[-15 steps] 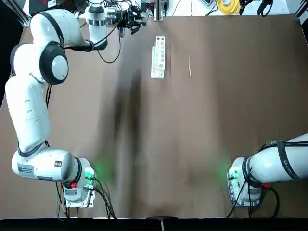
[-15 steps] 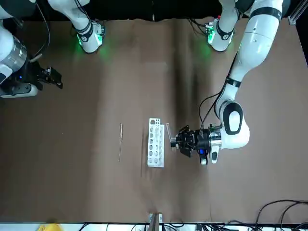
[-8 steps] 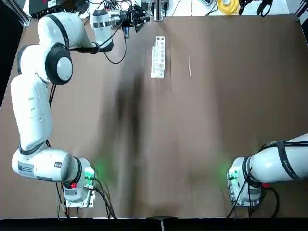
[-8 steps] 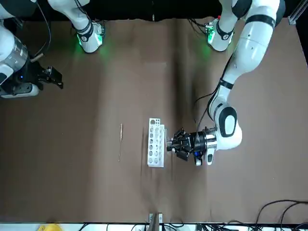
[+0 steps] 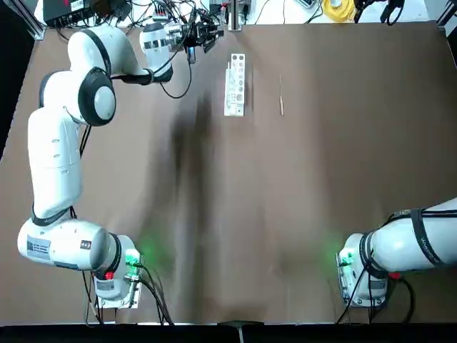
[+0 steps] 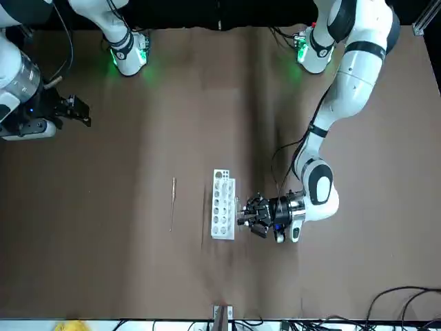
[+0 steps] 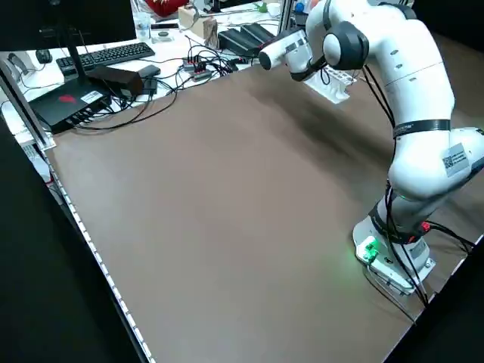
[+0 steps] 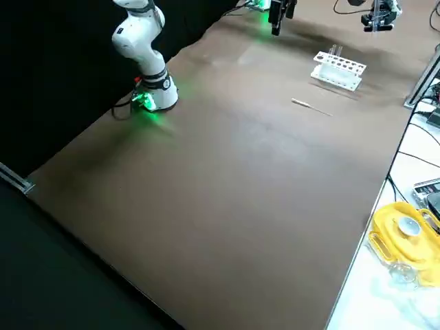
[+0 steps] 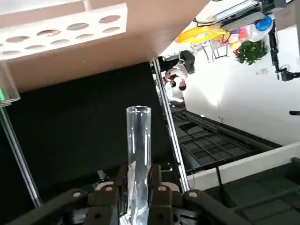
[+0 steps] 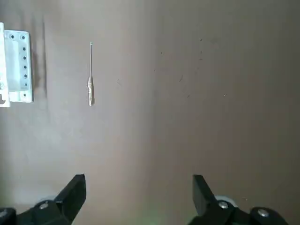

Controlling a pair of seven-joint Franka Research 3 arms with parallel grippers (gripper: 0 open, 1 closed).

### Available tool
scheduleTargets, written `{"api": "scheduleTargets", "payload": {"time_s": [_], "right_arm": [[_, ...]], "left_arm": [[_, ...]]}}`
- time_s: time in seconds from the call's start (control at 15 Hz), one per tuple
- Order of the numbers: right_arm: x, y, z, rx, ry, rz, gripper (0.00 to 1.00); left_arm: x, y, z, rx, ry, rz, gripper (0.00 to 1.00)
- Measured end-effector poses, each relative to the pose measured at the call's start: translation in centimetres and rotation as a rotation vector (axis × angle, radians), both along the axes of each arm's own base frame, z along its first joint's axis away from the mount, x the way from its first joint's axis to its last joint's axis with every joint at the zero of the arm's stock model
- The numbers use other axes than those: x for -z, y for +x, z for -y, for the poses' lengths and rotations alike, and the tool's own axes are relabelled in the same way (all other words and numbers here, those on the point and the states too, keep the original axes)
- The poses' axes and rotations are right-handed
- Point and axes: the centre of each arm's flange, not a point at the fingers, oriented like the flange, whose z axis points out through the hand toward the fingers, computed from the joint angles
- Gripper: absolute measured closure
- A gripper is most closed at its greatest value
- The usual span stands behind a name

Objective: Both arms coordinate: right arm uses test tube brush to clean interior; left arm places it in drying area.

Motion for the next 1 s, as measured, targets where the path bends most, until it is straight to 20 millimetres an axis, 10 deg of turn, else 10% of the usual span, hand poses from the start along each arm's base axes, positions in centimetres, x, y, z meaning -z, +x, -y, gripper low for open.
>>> {"api": "scheduleTargets", "payload": {"time_s": [1.0], "right_arm": [[0.0,-0.2,-1.1,-0.020,0.000,-0.002,0.00]], "left_arm": [[5.0,0.6,1.7,-0.036,-0.063,-0.061,0.77]]}}
